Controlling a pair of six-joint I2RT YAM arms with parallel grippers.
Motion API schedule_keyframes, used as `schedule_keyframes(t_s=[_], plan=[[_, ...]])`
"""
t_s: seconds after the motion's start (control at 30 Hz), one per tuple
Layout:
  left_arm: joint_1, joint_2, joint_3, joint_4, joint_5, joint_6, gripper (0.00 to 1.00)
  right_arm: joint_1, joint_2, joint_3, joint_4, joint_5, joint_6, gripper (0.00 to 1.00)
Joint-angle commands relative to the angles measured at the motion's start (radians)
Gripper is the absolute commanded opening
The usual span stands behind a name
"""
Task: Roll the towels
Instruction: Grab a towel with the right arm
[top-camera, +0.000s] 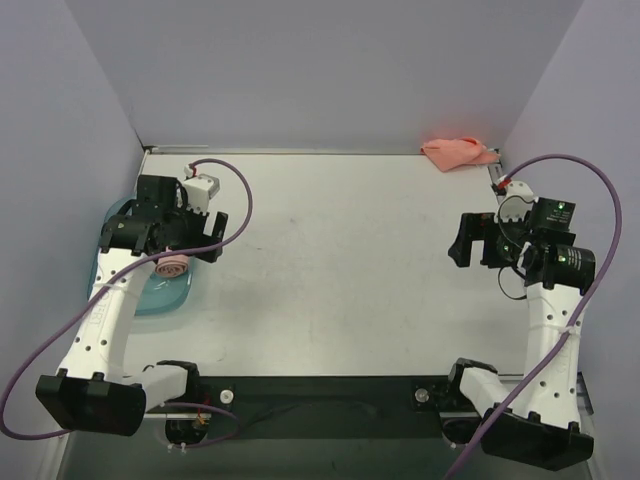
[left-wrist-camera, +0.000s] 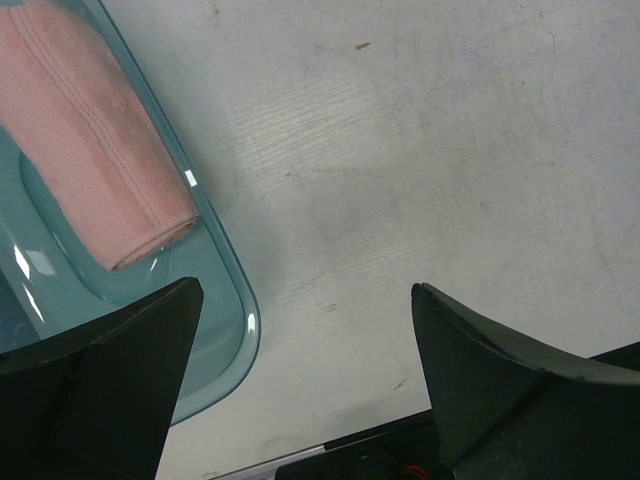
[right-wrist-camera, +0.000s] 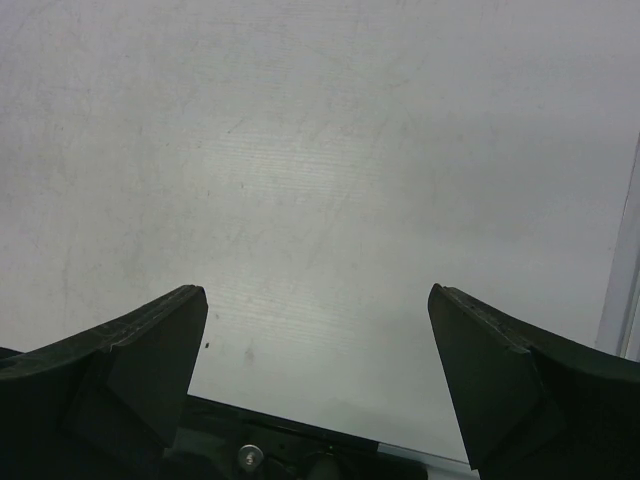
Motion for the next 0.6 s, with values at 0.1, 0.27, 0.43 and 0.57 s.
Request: schedule_keyframes(t_s=[0.1,0.27,0.43,0.57], plan=[[-0.007,-0.025,0.041,0.009,-0.032,0.003,0.97,0.001,0.123,0.069,0.024,0.016,-0.012,1.00],[-0.007,-0.064,0.038,0.030,-0.022,0.024,0.97,0.027,0.289,0.202,0.069,0.072,0.000,1.00],[-0.010,-0.073,0.046,0.041,-0.009,0.052,0.97,0.084,0.499,0.368,0.147,0.163,-0.012,1.00],[-0.015,-0.084,0.056,0.066,-0.032,0.075,0.97,0.093,0.678,0.512,0.207,0.238,-0.019,1.00]])
